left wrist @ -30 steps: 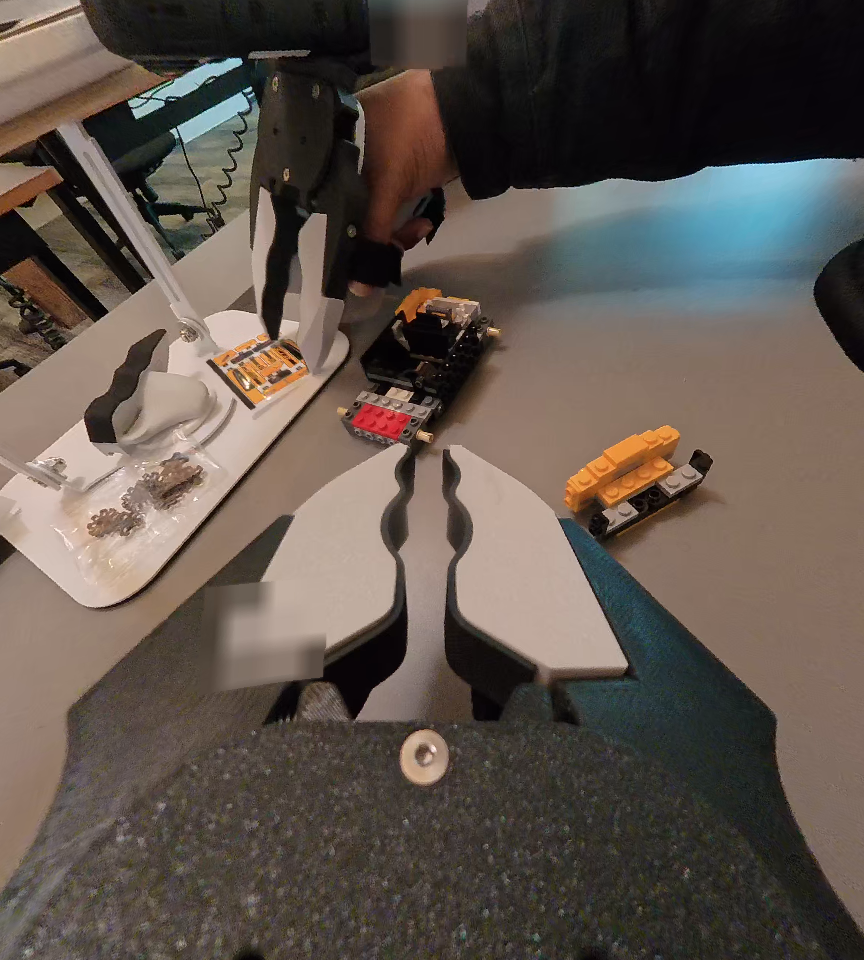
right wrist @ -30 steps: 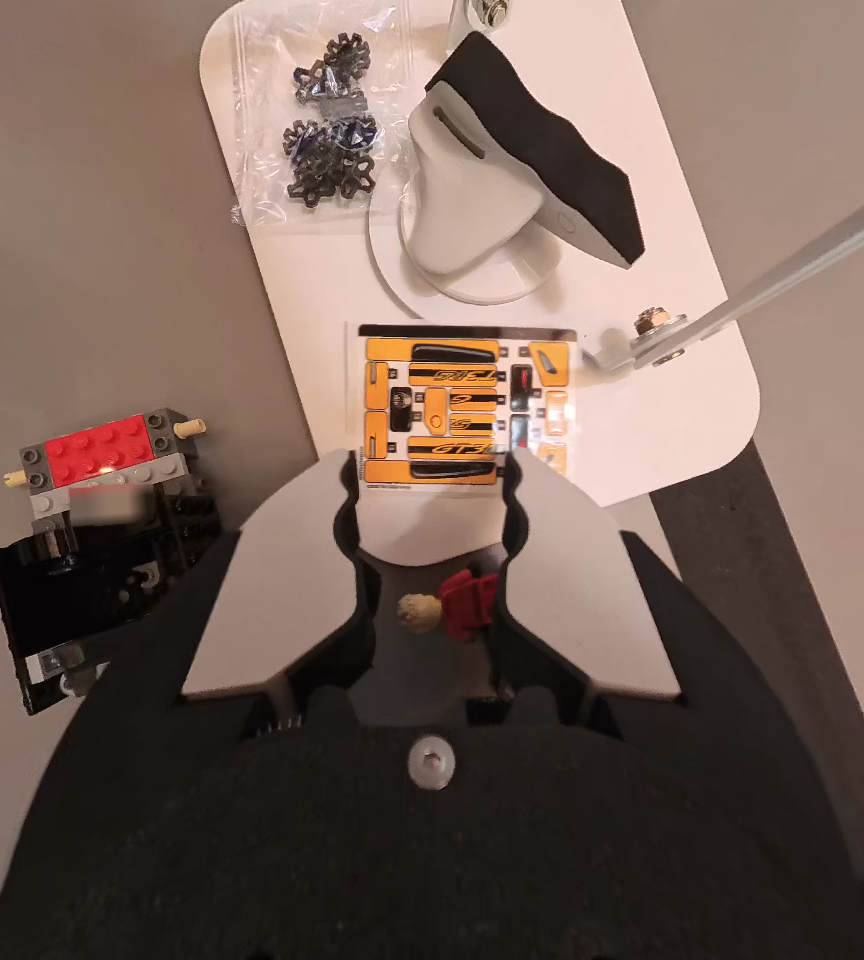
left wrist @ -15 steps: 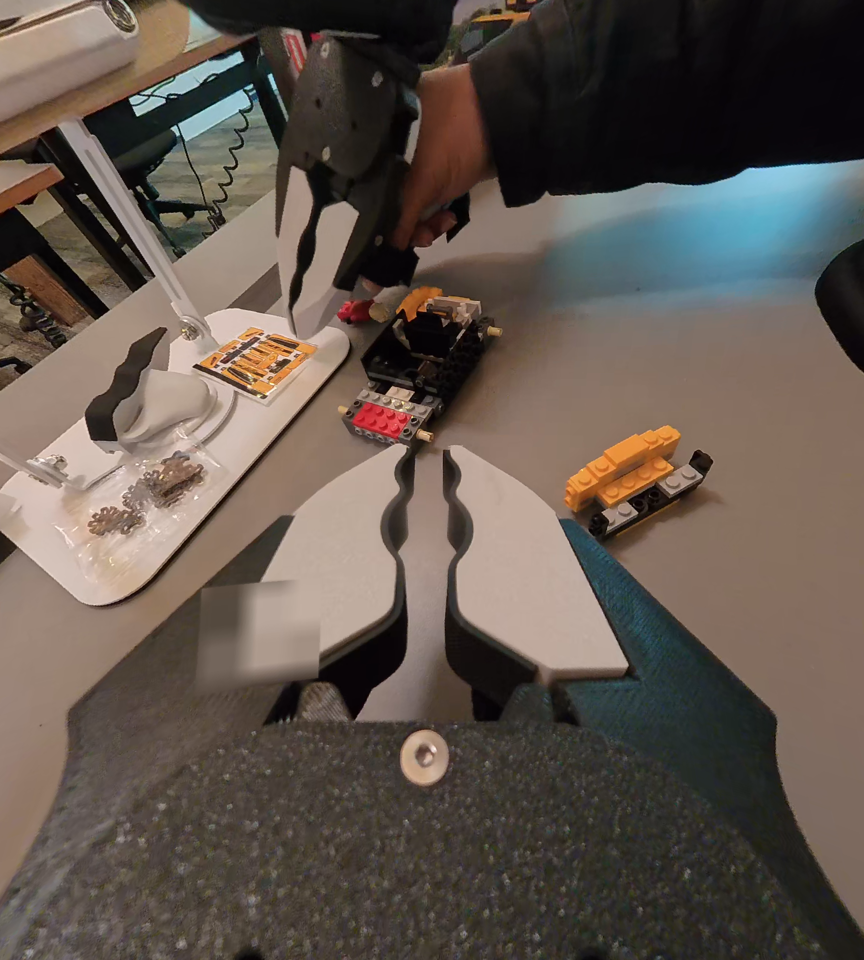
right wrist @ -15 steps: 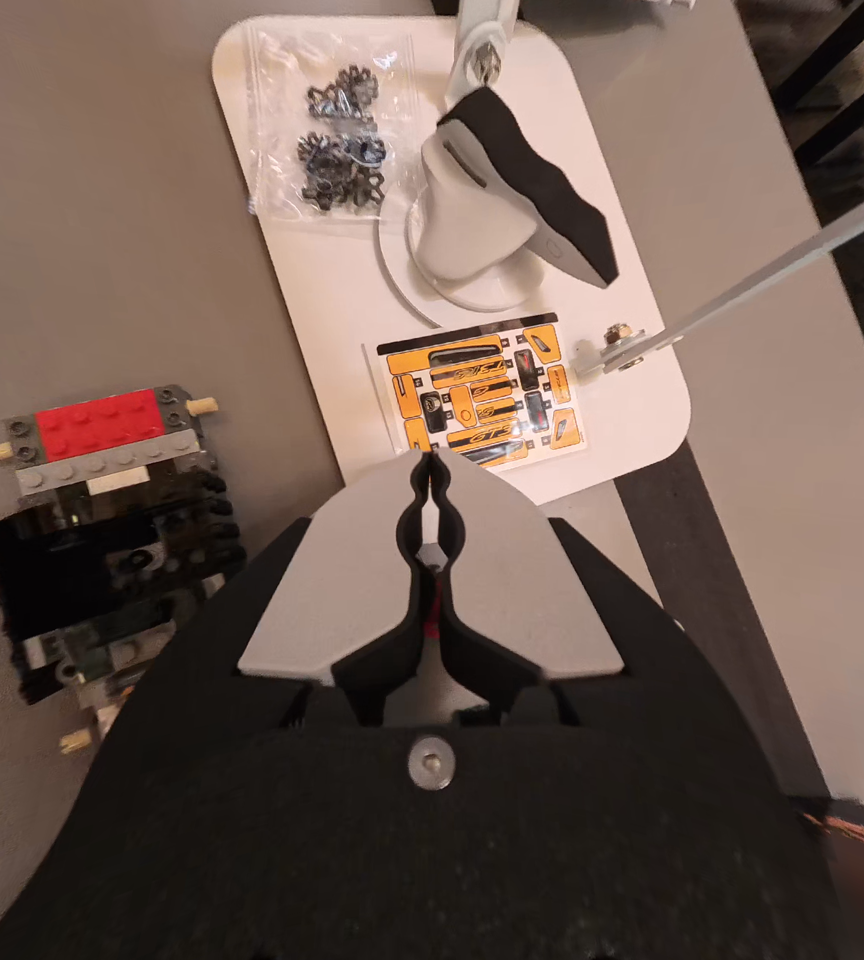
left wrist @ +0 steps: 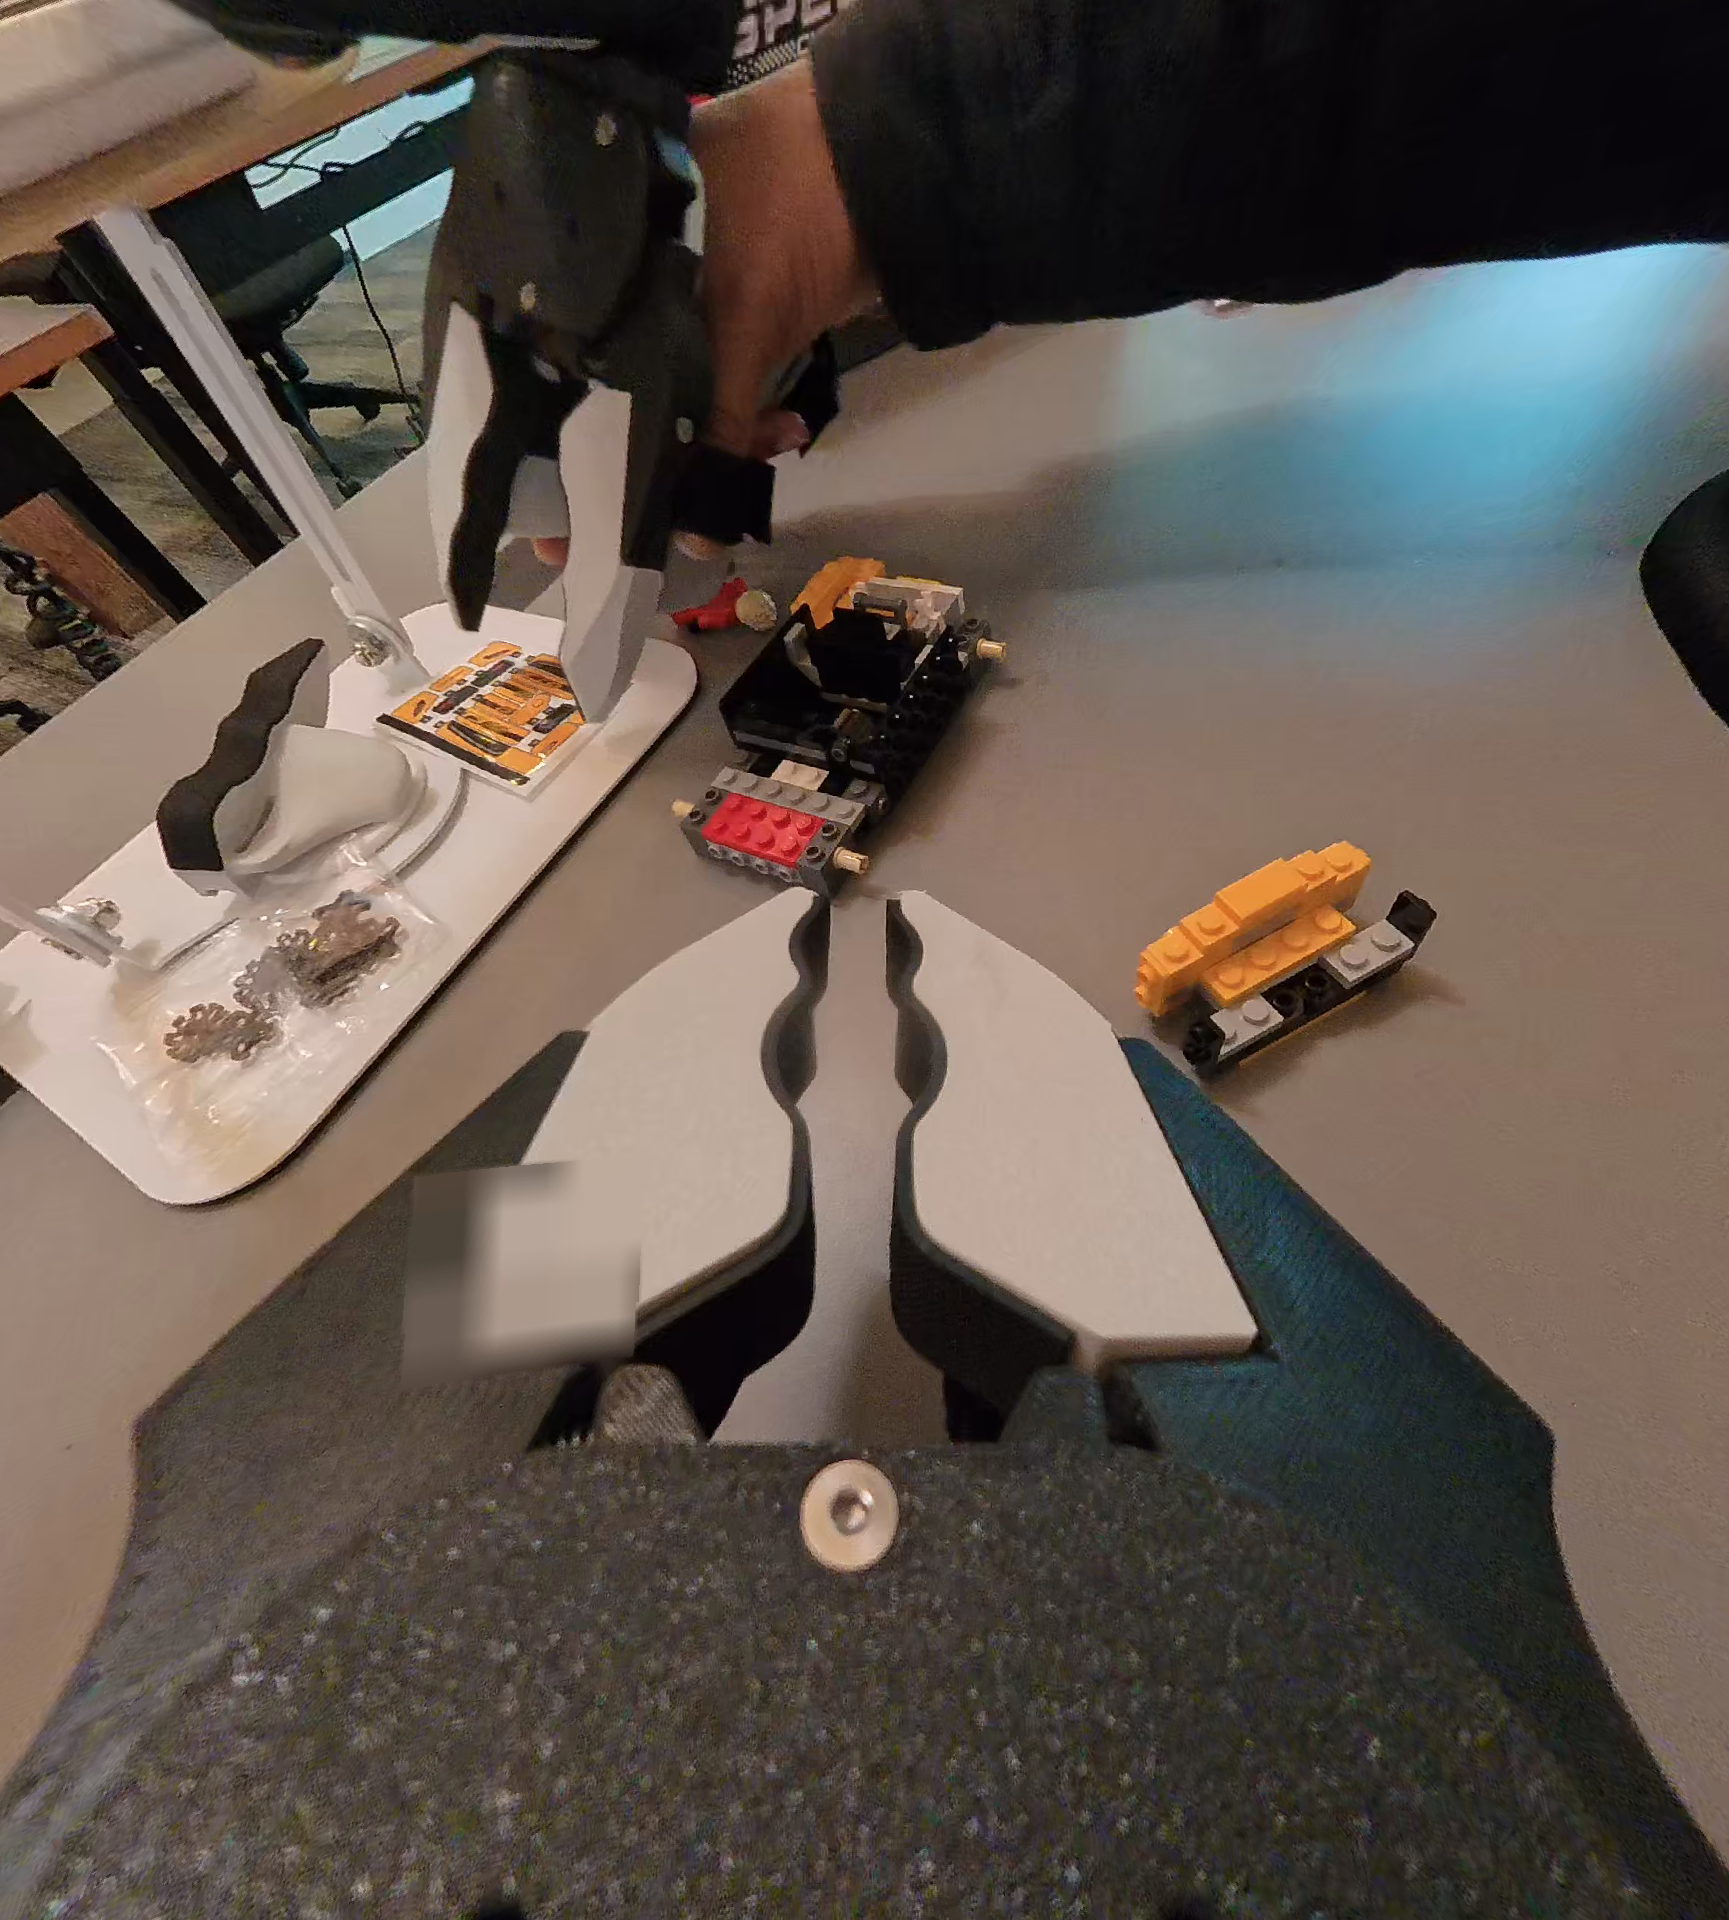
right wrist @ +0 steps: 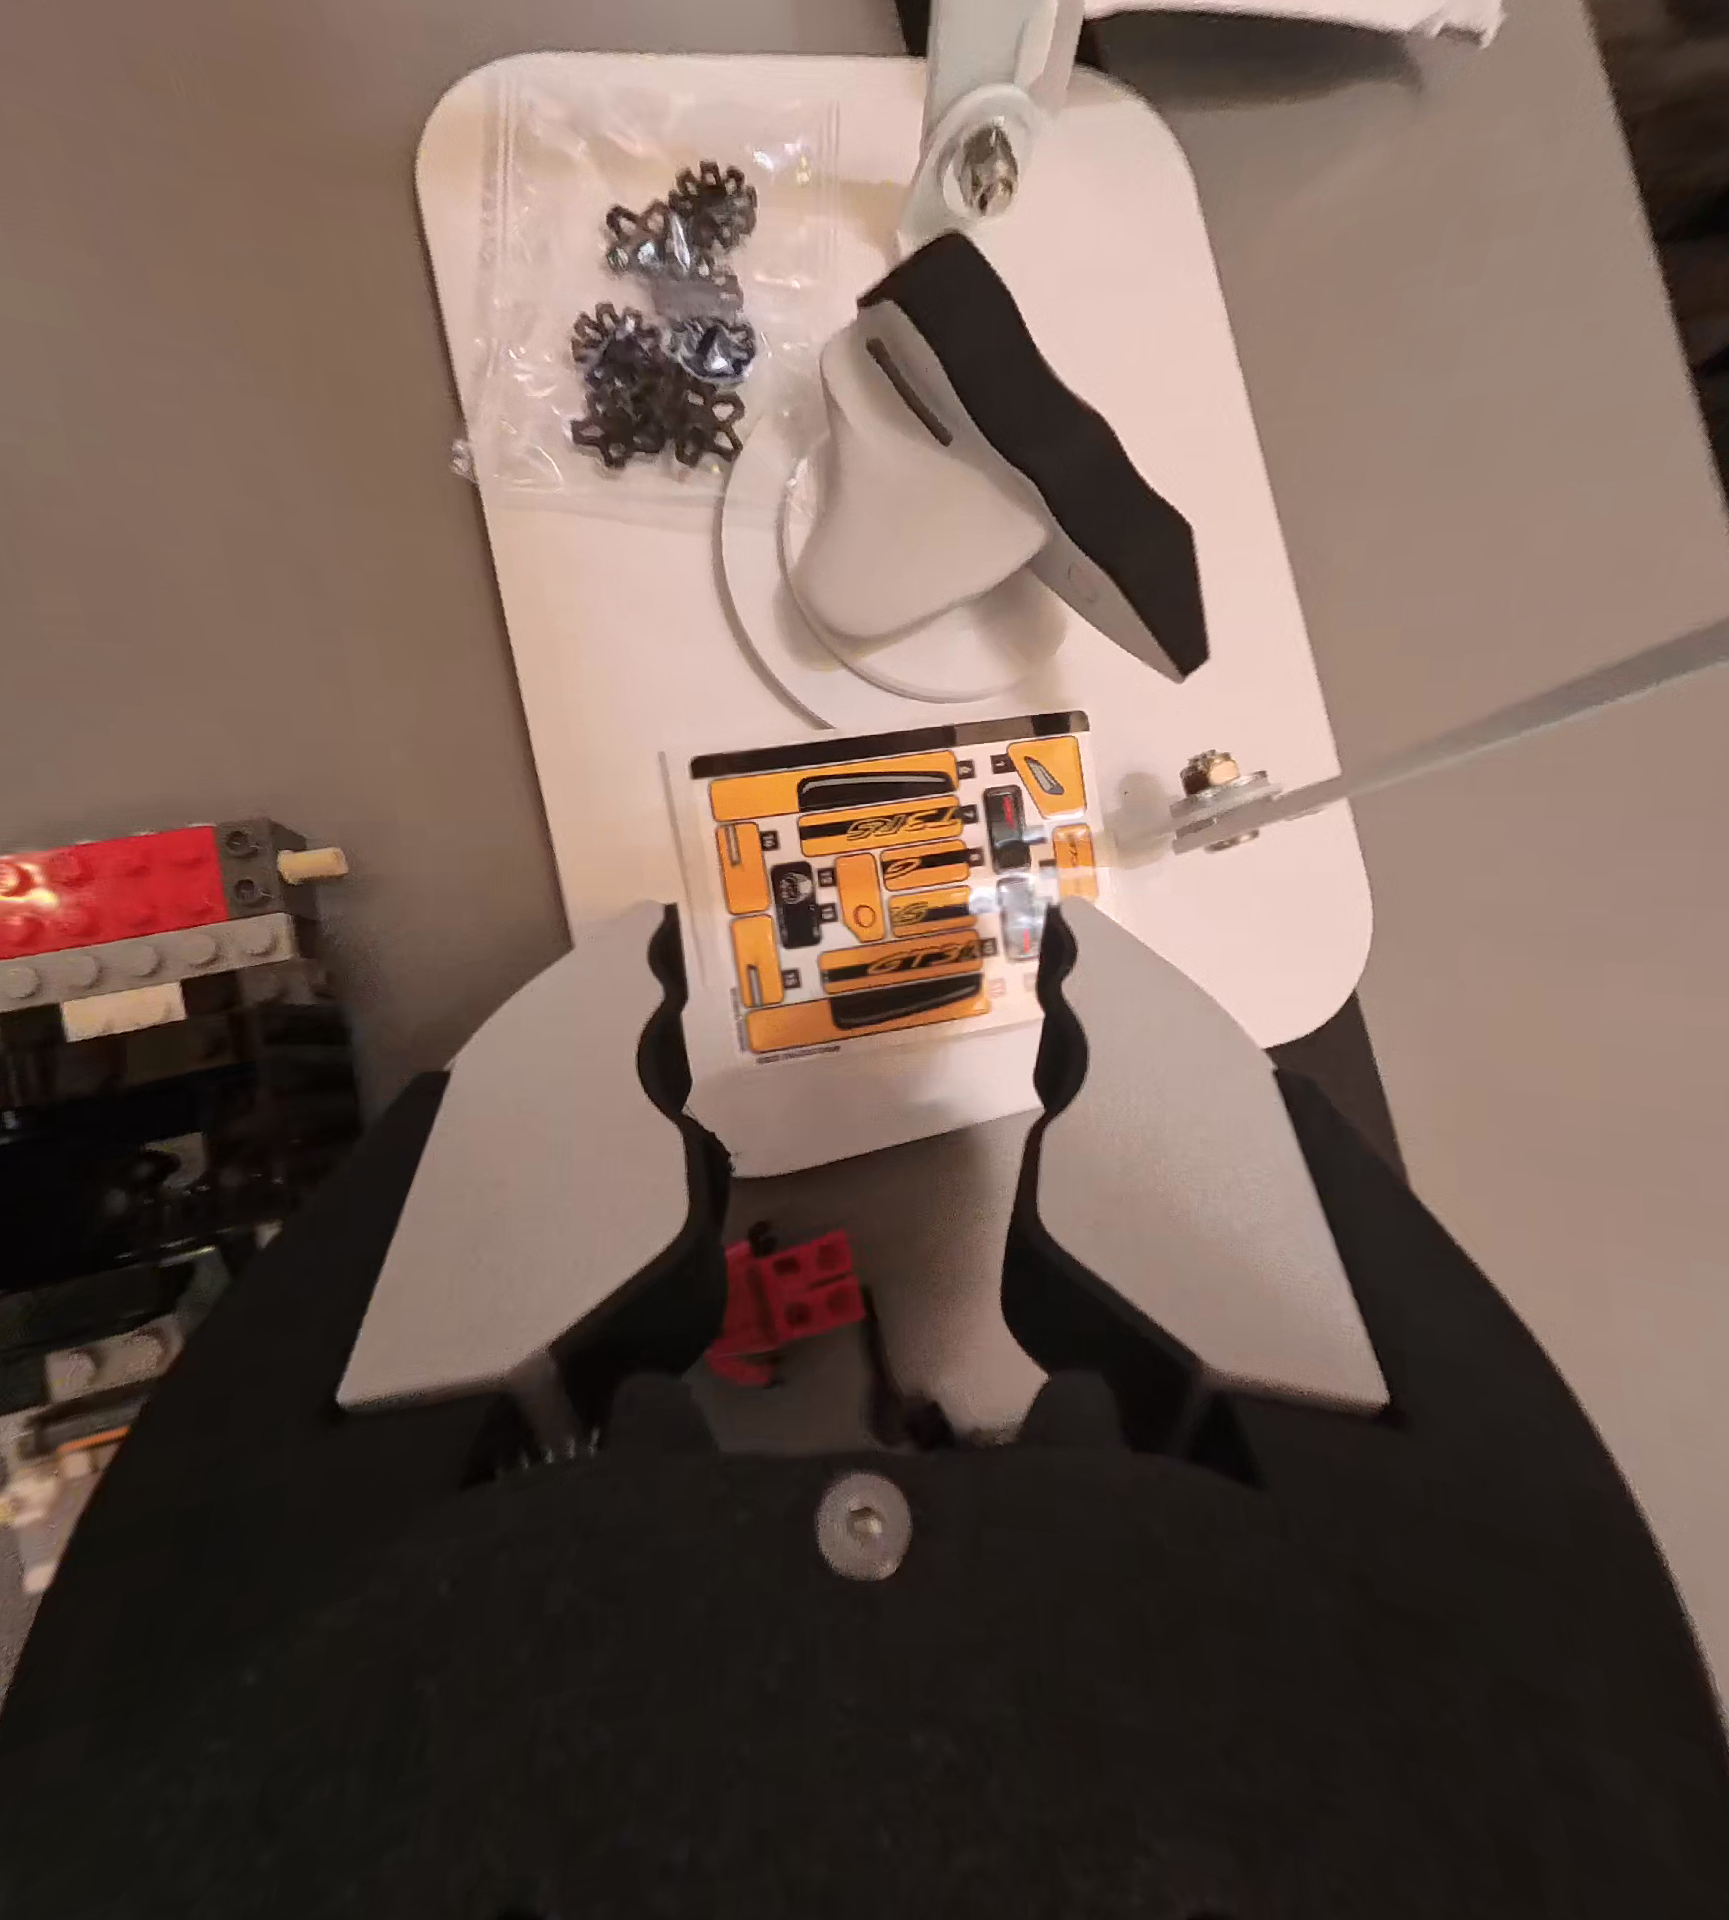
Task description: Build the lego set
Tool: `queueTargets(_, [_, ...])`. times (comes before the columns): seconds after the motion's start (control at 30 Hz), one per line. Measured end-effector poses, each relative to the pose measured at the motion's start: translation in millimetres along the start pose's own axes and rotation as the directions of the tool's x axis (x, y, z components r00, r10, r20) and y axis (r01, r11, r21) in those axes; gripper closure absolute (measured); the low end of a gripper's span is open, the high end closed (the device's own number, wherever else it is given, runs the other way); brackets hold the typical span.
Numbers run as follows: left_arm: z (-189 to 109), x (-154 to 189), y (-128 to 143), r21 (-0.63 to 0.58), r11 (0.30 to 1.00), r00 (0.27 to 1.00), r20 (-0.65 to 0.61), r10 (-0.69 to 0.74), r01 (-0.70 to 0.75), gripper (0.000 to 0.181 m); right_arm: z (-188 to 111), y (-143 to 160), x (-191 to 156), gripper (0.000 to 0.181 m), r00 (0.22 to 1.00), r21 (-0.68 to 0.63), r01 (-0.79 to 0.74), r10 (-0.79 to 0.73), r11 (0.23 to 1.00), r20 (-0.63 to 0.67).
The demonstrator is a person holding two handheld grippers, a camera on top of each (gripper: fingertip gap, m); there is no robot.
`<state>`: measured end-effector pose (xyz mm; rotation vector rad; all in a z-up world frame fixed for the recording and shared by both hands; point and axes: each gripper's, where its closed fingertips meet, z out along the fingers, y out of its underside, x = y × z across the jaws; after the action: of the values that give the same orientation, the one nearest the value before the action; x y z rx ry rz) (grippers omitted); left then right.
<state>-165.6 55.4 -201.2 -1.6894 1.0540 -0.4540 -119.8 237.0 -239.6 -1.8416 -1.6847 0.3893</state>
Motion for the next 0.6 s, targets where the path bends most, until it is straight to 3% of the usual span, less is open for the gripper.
queueTargets(0.2, [1, 2, 1, -0.001, 1.000, 1.000, -0.022, -0.013, 0.013, 0.171, 8, 3, 6, 0.119, 0.996, -0.041, 0.072, -0.070, 0.997, 0.048])
queueTargets(0.6, [3, 5, 4, -0.013, 1.000, 0.999, -0.040, -0.015, 0.014, 0.170, 12, -1, -14, 0.151, 0.992, -0.014, -0.023, 0.024, 1.000, 0.121])
